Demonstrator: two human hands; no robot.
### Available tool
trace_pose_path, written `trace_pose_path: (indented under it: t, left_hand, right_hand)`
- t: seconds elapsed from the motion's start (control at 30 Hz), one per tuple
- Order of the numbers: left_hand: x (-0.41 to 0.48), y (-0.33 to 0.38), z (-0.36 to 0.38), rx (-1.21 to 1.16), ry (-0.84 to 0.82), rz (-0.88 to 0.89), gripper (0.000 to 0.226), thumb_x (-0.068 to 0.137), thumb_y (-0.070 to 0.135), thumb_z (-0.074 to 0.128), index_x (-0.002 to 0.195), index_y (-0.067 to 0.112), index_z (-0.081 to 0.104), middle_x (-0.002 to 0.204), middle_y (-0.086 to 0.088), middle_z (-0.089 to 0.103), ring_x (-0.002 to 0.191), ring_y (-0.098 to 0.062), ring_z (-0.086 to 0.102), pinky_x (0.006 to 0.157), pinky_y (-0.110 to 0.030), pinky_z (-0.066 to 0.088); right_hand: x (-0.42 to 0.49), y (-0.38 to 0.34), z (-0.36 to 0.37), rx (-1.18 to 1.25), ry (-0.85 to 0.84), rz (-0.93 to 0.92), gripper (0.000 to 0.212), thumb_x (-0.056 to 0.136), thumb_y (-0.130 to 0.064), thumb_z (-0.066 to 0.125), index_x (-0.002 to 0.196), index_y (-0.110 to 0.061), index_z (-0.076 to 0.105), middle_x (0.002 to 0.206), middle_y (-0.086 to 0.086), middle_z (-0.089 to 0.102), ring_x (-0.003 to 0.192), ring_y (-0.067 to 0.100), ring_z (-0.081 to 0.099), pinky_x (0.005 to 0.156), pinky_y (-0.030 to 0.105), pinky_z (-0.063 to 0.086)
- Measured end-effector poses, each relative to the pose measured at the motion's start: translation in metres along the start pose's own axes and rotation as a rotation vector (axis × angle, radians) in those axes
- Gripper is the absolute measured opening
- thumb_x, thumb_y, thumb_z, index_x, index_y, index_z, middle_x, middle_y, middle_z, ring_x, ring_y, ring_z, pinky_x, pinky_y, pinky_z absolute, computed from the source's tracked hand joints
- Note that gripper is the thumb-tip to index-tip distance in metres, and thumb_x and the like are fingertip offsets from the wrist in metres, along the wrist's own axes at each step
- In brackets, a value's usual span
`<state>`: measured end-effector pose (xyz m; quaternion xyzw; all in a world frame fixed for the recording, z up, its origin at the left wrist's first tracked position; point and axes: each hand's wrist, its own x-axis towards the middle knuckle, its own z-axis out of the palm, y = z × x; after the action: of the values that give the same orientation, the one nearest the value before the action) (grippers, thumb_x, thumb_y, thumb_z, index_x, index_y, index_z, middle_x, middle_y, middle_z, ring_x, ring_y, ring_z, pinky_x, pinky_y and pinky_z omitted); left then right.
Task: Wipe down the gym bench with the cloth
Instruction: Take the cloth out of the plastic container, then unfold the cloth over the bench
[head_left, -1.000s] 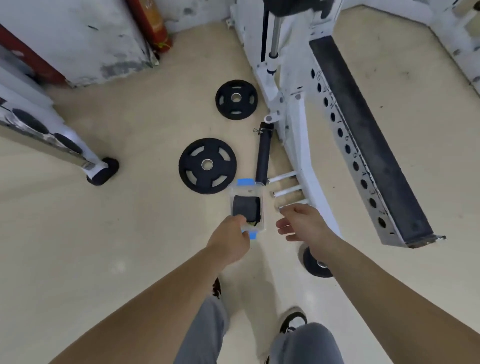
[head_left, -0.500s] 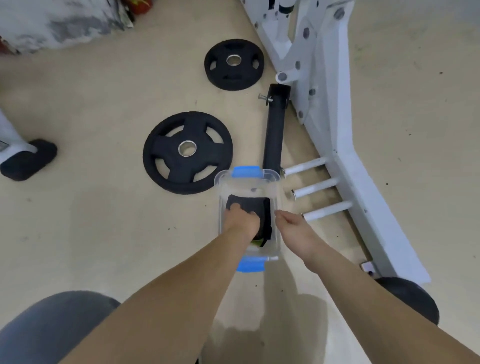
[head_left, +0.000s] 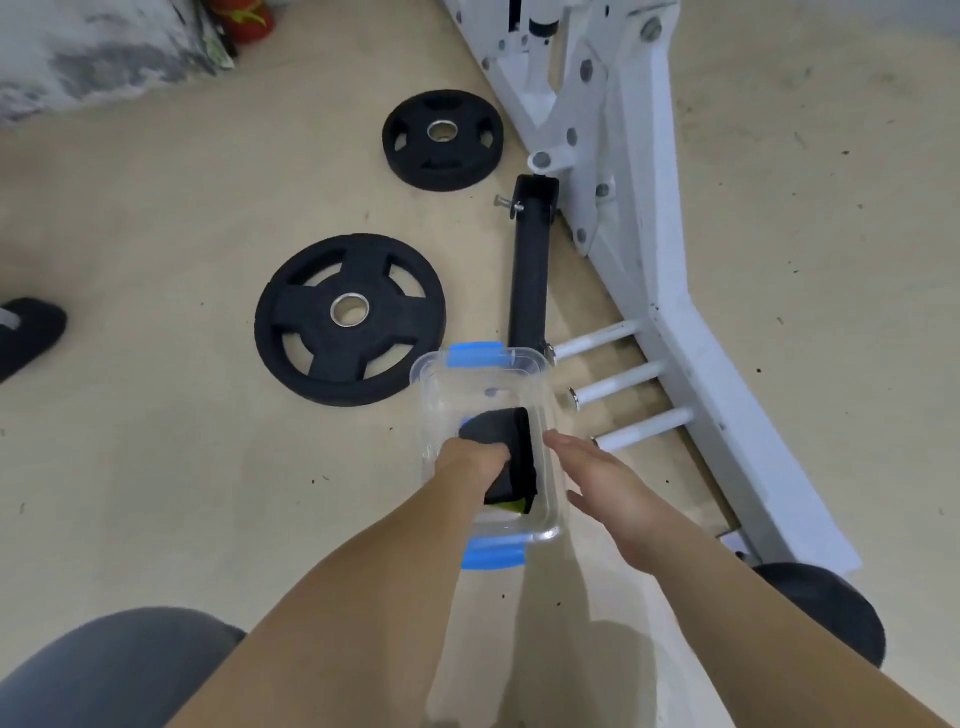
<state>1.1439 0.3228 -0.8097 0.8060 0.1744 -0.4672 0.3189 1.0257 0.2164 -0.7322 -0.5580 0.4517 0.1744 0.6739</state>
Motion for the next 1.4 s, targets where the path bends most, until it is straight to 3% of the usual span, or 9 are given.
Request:
trace_pose_path:
  t: [0.1, 0.33, 0.47, 0.6, 0.7, 0.83, 1.03, 1.2, 1.4]
  left_hand:
    - [-0.023, 0.017, 0.001, -0.052, -0.021, 0.064, 0.053, 0.059, 0.039, 0.075, 0.104, 0.013, 0.062, 0.103, -0.008, 0.067, 0.099, -0.029, 0.064, 0.094, -0.044, 0.056]
    - [-0.222, 0.098, -0.062, -0.307, -0.127, 0.275, 0.028, 0.079, 0.016, 0.067, 0.105, 0.008, 0.065, 0.096, -0.011, 0.066, 0.085, -0.028, 0.063, 0.072, -0.038, 0.053]
    - [-0.395, 0.142, -0.097, -0.345, -0.295, 0.358, 0.034, 0.072, 0.017, 0.071, 0.105, 0.015, 0.069, 0.104, -0.016, 0.075, 0.097, -0.037, 0.072, 0.085, -0.054, 0.061]
    - [-0.561, 0.181, -0.112, -0.351, -0.419, 0.366, 0.044, 0.065, 0.022, 0.071, 0.108, 0.014, 0.07, 0.104, -0.015, 0.077, 0.096, -0.036, 0.074, 0.087, -0.052, 0.059]
    - [-0.672, 0.197, -0.1, -0.272, -0.466, 0.407, 0.028, 0.079, 0.018, 0.073, 0.107, 0.016, 0.07, 0.098, -0.008, 0.079, 0.094, -0.03, 0.075, 0.084, -0.049, 0.06]
    - [-0.798, 0.194, -0.05, -0.087, -0.612, 0.458, 0.025, 0.086, 0.021, 0.074, 0.111, 0.022, 0.068, 0.1, 0.001, 0.079, 0.089, -0.018, 0.076, 0.069, -0.035, 0.061]
    - [-0.939, 0.154, 0.064, 0.194, -0.792, 0.524, 0.028, 0.088, 0.038, 0.073, 0.108, 0.019, 0.065, 0.099, -0.002, 0.077, 0.087, -0.021, 0.074, 0.064, -0.038, 0.053]
    - [-1.013, 0.104, 0.163, 0.391, -0.849, 0.607, 0.026, 0.087, 0.034, 0.069, 0.102, 0.012, 0.069, 0.106, -0.013, 0.075, 0.09, -0.029, 0.074, 0.074, -0.043, 0.06]
    - [-1.092, 0.063, 0.261, 0.558, -0.985, 0.715, 0.008, 0.091, 0.023, 0.069, 0.095, 0.022, 0.077, 0.103, 0.008, 0.075, 0.096, -0.013, 0.074, 0.087, -0.041, 0.062]
  right_hand:
    - [-0.011, -0.009, -0.002, 0.089, 0.128, -0.049, 0.012, 0.102, -0.034, 0.056, 0.107, -0.032, 0.067, 0.118, -0.013, 0.066, 0.11, 0.007, 0.061, 0.104, 0.035, 0.048]
    - [-0.149, -0.096, -0.034, 0.281, 0.214, -0.051, 0.029, 0.098, -0.037, 0.061, 0.12, -0.019, 0.067, 0.118, 0.003, 0.073, 0.107, 0.021, 0.071, 0.098, 0.043, 0.057]
    - [-0.284, -0.175, -0.057, 0.352, 0.191, -0.107, 0.038, 0.096, -0.046, 0.063, 0.122, -0.018, 0.068, 0.115, 0.003, 0.077, 0.103, 0.02, 0.073, 0.084, 0.035, 0.058]
    - [-0.449, -0.232, -0.094, 0.55, 0.272, -0.183, 0.035, 0.096, -0.042, 0.068, 0.116, -0.014, 0.073, 0.107, 0.008, 0.08, 0.102, 0.026, 0.076, 0.087, 0.042, 0.061]
    - [-0.566, -0.247, -0.129, 0.67, 0.401, -0.241, 0.023, 0.098, -0.032, 0.068, 0.114, -0.017, 0.072, 0.108, 0.006, 0.08, 0.097, 0.024, 0.077, 0.074, 0.041, 0.064]
    - [-0.687, -0.222, -0.189, 0.702, 0.686, -0.218, 0.026, 0.093, -0.032, 0.073, 0.109, -0.012, 0.068, 0.106, 0.009, 0.078, 0.098, 0.029, 0.075, 0.082, 0.048, 0.062]
    - [-0.846, -0.142, -0.289, 0.874, 0.742, -0.184, 0.03, 0.101, -0.037, 0.061, 0.117, -0.013, 0.07, 0.106, 0.007, 0.08, 0.096, 0.025, 0.078, 0.078, 0.04, 0.064]
    - [-0.961, -0.055, -0.356, 1.104, 0.861, -0.247, 0.033, 0.097, -0.036, 0.065, 0.119, -0.013, 0.069, 0.111, 0.007, 0.079, 0.097, 0.024, 0.077, 0.072, 0.036, 0.062]
    - [-1.042, 0.025, -0.404, 1.437, 0.966, -0.4, 0.031, 0.092, -0.033, 0.073, 0.112, -0.012, 0.064, 0.097, 0.009, 0.066, 0.089, 0.025, 0.065, 0.085, 0.041, 0.053]
